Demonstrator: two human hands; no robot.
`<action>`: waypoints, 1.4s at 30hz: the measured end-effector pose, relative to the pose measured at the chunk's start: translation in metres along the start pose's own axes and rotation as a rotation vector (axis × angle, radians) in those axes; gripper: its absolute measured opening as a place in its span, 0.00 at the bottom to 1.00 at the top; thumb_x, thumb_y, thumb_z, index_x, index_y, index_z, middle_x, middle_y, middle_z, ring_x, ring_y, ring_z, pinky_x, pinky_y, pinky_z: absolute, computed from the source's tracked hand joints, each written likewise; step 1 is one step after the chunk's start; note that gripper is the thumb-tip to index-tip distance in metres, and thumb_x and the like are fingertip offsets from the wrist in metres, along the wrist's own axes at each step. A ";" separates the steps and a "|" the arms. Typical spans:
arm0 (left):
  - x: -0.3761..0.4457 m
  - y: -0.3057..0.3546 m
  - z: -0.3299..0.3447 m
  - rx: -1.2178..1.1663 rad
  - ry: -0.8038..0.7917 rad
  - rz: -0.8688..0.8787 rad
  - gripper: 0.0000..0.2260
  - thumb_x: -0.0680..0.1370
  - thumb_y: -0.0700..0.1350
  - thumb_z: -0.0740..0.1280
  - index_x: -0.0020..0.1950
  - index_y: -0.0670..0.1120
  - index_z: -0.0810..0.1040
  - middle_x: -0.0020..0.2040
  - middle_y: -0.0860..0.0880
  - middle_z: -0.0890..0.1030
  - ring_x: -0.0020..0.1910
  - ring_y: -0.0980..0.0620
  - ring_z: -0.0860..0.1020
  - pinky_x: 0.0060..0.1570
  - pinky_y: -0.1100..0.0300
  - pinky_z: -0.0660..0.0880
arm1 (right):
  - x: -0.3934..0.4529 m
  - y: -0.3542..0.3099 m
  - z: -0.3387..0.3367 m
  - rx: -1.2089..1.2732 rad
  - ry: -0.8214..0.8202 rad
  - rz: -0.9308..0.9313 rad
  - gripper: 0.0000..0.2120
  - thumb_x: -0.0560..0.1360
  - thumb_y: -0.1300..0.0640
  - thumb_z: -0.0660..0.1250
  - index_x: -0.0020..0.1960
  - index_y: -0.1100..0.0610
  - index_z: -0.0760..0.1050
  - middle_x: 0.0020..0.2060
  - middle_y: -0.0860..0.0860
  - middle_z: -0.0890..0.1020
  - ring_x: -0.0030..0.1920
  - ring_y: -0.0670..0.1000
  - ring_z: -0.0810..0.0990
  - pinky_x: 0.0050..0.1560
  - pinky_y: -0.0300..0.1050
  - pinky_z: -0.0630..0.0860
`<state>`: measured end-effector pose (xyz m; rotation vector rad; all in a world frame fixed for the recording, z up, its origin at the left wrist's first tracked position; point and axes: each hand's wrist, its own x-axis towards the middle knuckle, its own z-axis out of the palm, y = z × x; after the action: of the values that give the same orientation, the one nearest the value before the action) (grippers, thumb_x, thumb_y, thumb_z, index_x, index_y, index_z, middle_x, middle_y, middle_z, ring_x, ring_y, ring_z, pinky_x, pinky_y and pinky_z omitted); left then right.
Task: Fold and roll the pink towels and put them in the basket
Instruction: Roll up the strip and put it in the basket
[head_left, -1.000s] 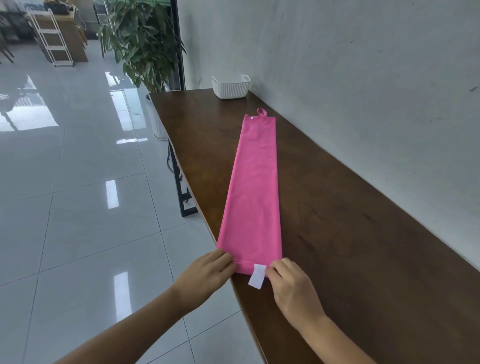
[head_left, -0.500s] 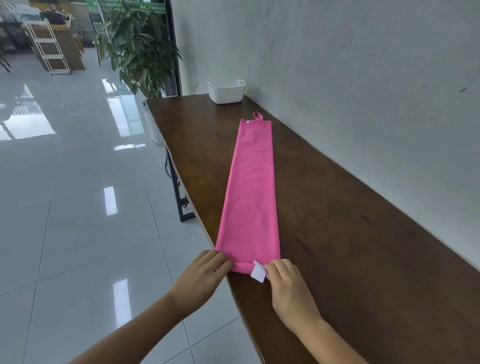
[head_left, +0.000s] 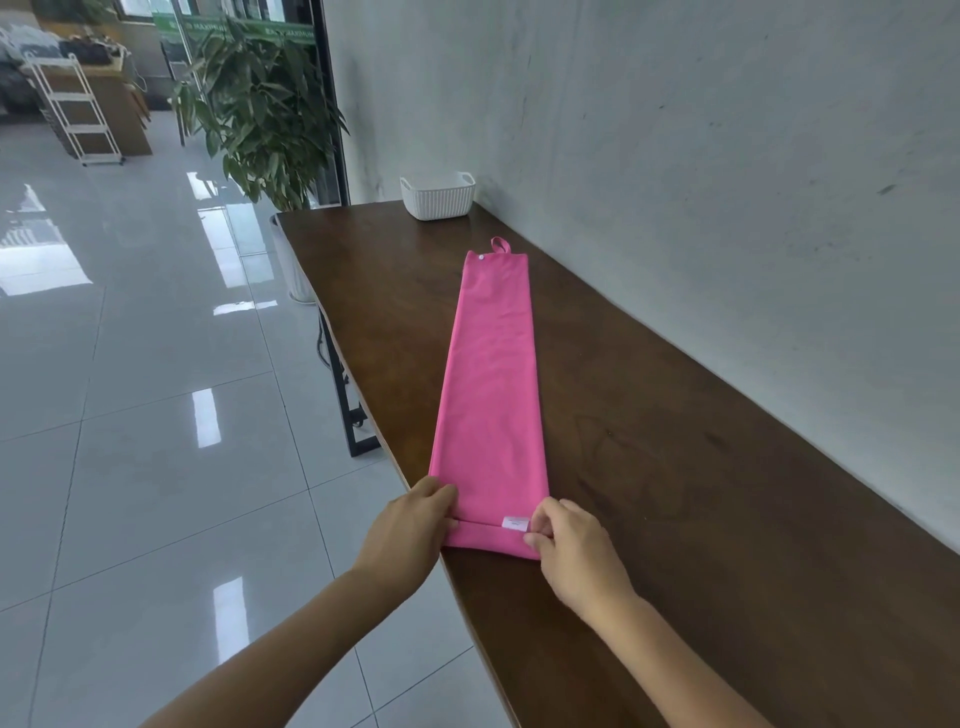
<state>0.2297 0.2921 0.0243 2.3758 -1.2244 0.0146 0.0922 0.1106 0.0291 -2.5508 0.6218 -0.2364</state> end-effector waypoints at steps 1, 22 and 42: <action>-0.002 -0.001 0.003 0.054 0.031 0.040 0.09 0.77 0.41 0.71 0.43 0.50 0.72 0.41 0.54 0.73 0.35 0.53 0.73 0.34 0.65 0.69 | -0.003 0.001 0.004 -0.109 0.072 -0.069 0.06 0.78 0.54 0.71 0.45 0.51 0.75 0.43 0.44 0.77 0.42 0.43 0.74 0.40 0.31 0.67; -0.012 -0.023 -0.002 -0.094 0.003 0.134 0.22 0.82 0.57 0.50 0.58 0.48 0.79 0.51 0.52 0.81 0.47 0.54 0.78 0.49 0.66 0.72 | -0.007 0.014 0.000 -0.051 -0.133 -0.081 0.05 0.85 0.53 0.58 0.55 0.49 0.72 0.53 0.44 0.75 0.53 0.42 0.73 0.49 0.35 0.69; -0.032 -0.036 0.020 0.247 0.137 0.284 0.20 0.73 0.43 0.76 0.64 0.46 0.79 0.60 0.46 0.80 0.58 0.46 0.79 0.50 0.54 0.81 | -0.025 0.023 0.015 -0.343 0.184 -0.314 0.17 0.73 0.55 0.76 0.61 0.55 0.82 0.55 0.51 0.81 0.56 0.51 0.80 0.52 0.45 0.81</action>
<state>0.2338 0.3264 -0.0145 2.3331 -1.5563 0.4340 0.0653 0.1109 0.0035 -2.9797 0.3450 -0.5170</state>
